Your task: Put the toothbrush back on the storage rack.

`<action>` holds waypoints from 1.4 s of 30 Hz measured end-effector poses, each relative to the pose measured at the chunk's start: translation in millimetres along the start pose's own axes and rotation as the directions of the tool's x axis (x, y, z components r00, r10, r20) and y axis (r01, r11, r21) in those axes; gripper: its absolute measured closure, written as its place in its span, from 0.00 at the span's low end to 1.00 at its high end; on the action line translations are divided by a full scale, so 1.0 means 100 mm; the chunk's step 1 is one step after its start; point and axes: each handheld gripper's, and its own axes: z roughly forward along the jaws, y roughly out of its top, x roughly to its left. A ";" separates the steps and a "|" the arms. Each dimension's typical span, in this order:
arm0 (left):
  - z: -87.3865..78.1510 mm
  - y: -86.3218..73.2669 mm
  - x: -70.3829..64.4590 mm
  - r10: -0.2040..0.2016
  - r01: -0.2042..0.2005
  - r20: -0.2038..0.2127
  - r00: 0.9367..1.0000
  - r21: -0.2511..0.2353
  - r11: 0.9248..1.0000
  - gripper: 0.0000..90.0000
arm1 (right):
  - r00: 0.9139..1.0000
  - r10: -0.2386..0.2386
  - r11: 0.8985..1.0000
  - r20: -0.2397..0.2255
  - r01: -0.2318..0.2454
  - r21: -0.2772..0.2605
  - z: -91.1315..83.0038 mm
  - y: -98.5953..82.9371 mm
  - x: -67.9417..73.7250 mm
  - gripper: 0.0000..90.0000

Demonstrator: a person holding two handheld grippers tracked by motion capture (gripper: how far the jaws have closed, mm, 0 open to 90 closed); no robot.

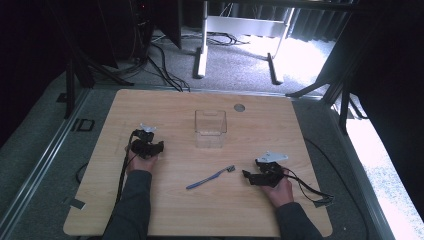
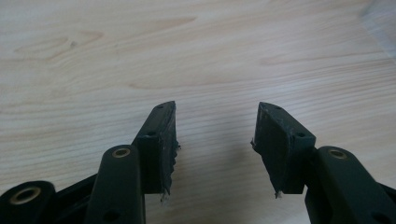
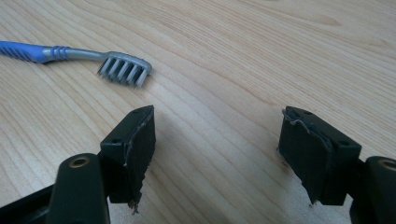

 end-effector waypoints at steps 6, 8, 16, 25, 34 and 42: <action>-0.21 0.06 -0.05 0.032 -0.029 0.044 0.999 -0.058 0.998 0.54 | 1.000 -0.001 1.000 0.000 0.001 -0.001 0.00 0.00 0.00 0.30; -0.27 0.09 -0.07 0.038 -0.033 0.062 0.997 -0.068 0.997 0.55 | 1.000 -0.001 1.000 0.000 0.001 -0.002 0.00 0.00 0.00 0.30; -0.48 0.19 -0.17 0.054 -0.046 0.099 0.994 -0.085 0.995 0.54 | 1.000 -0.002 1.000 0.000 0.002 -0.001 0.00 0.00 0.00 0.30; -0.63 0.26 -0.27 0.094 -0.080 0.138 0.986 -0.104 0.991 0.58 | 1.000 -0.004 1.000 -0.001 0.004 -0.002 0.00 0.00 0.00 0.30; -0.72 0.31 -0.40 0.104 -0.087 0.161 0.981 -0.107 0.990 0.57 | 1.000 -0.005 1.000 0.000 0.005 -0.003 0.00 0.00 0.00 0.30; -0.80 0.37 -0.50 0.131 -0.113 0.178 0.975 -0.109 0.988 0.57 | 1.000 -0.002 1.000 -0.001 0.002 -0.001 0.00 0.00 0.00 0.30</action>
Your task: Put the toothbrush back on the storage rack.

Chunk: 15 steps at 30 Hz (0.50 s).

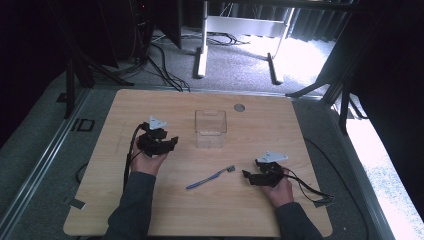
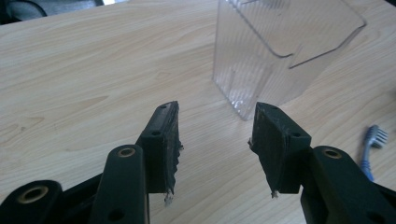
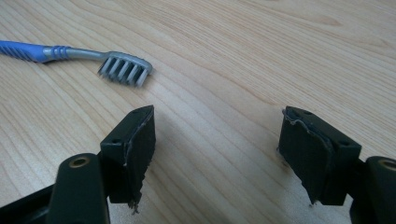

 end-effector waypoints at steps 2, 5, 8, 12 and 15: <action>-0.01 0.01 -0.02 0.005 -0.005 0.004 1.000 -0.001 1.000 0.58 | 1.000 0.001 1.000 0.000 -0.001 0.000 0.00 0.00 0.00 0.30; -0.02 0.02 -0.04 0.011 -0.011 0.012 1.000 -0.001 1.000 0.58 | 1.000 0.000 1.000 0.000 0.000 0.000 0.00 0.00 0.00 0.30; -0.01 0.03 -0.06 0.021 -0.021 0.018 1.000 0.018 1.000 0.58 | 1.000 0.001 1.000 0.000 -0.001 0.000 0.00 0.00 0.00 0.30; 0.02 0.05 -0.09 0.042 -0.043 0.018 0.999 0.047 0.998 0.58 | 1.000 0.000 1.000 0.000 0.000 0.000 0.00 0.00 0.00 0.30; 0.04 0.06 -0.12 0.058 -0.059 0.027 0.998 0.058 0.997 0.58 | 1.000 0.000 1.000 0.000 0.000 0.000 0.00 0.00 0.00 0.30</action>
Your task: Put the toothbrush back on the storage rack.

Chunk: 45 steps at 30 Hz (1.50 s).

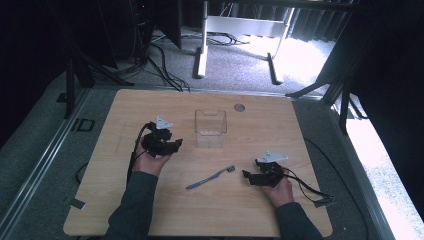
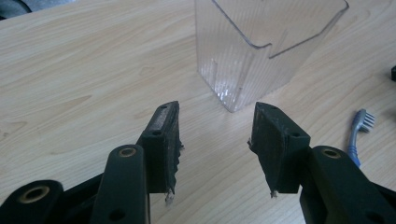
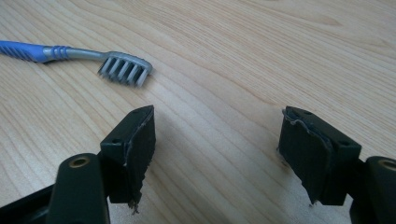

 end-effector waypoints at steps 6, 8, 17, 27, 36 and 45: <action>0.02 0.02 -0.08 0.036 -0.036 0.018 0.999 0.019 0.999 0.58 | 1.000 0.000 1.000 0.000 0.000 0.000 0.00 0.00 0.00 0.30; 0.03 0.02 -0.10 0.053 -0.054 0.027 0.998 0.018 0.998 0.59 | 1.000 -0.001 1.000 0.000 0.001 0.000 0.00 0.00 0.00 0.30; 0.06 0.04 -0.17 0.100 -0.102 0.061 0.993 0.029 0.994 0.59 | 1.000 -0.002 1.000 0.000 0.002 0.000 0.00 0.00 0.00 0.30; 0.09 0.14 -0.27 0.184 -0.190 0.114 0.976 0.042 0.981 0.59 | 1.000 -0.001 1.000 -0.001 0.001 -0.001 0.00 0.00 0.00 0.30; 0.08 0.20 -0.33 0.229 -0.238 0.136 0.964 0.055 0.970 0.59 | 1.000 -0.002 1.000 -0.001 0.002 -0.001 0.00 0.00 0.00 0.30; 0.09 0.25 -0.37 0.241 -0.256 0.160 0.957 0.080 0.963 0.59 | 1.000 -0.003 1.000 -0.001 0.003 -0.001 0.00 0.00 0.00 0.30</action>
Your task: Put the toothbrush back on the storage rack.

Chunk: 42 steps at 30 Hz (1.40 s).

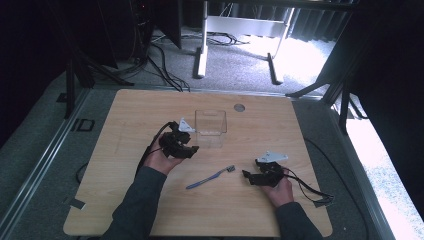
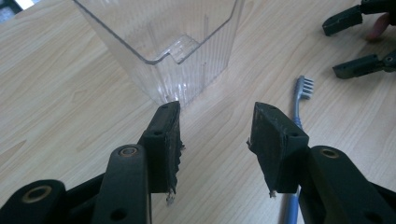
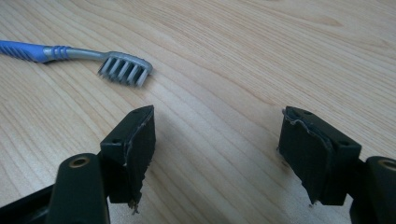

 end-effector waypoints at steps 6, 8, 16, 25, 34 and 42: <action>0.01 0.04 -0.02 0.019 -0.019 0.018 1.000 0.019 1.000 0.59 | 1.000 0.000 1.000 0.000 0.000 0.000 0.00 0.00 0.00 0.30; 0.01 0.05 -0.03 0.025 -0.025 0.023 0.999 0.024 0.999 0.60 | 1.000 0.000 1.000 0.000 0.000 0.000 0.00 0.00 0.00 0.30; 0.04 0.10 -0.08 0.053 -0.055 0.031 0.998 0.058 0.997 0.62 | 1.000 0.001 1.000 -0.001 -0.001 0.000 0.00 0.00 0.00 0.30; 0.08 0.16 -0.12 0.068 -0.072 0.046 0.997 0.092 0.993 0.62 | 1.000 0.000 1.000 -0.002 0.000 0.000 0.00 0.00 0.00 0.30; 0.13 0.18 -0.15 0.078 -0.084 0.053 0.996 0.126 0.989 0.62 | 1.000 -0.001 1.000 -0.002 0.001 0.000 0.00 0.00 0.00 0.30; 0.16 0.21 -0.19 0.095 -0.104 0.065 0.993 0.142 0.984 0.62 | 1.000 -0.002 1.000 -0.002 0.002 0.000 0.00 0.00 0.00 0.30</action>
